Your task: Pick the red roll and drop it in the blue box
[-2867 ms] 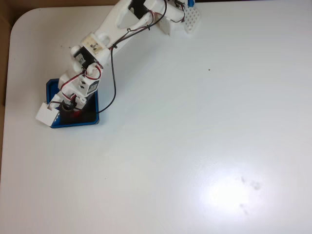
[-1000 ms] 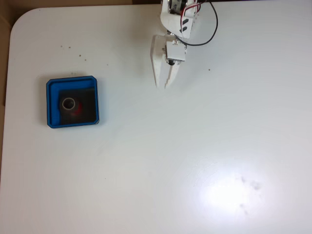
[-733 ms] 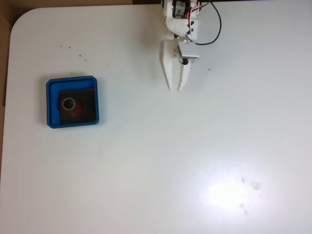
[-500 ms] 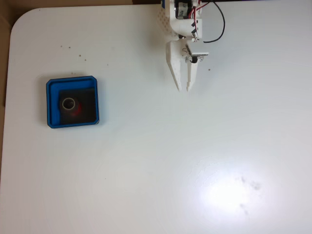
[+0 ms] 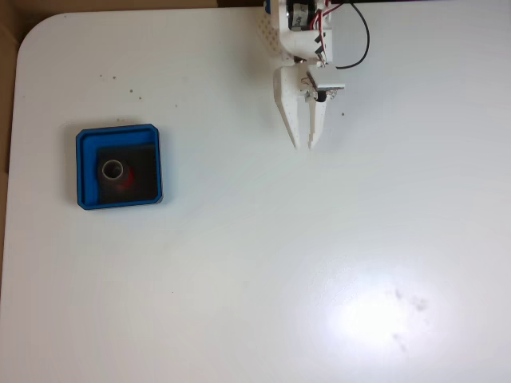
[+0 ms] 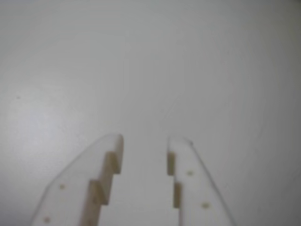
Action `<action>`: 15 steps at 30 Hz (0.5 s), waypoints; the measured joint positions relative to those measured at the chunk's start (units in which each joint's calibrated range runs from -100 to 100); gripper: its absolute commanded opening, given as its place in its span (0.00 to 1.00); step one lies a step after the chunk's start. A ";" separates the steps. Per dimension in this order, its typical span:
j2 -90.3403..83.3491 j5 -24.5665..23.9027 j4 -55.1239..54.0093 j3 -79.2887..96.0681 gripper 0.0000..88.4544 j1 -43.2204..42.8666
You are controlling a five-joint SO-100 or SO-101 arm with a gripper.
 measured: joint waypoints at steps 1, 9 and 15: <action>0.00 0.00 0.00 0.00 0.09 0.00; 0.00 0.17 0.00 0.00 0.08 0.00; 0.00 0.17 0.00 0.00 0.01 0.00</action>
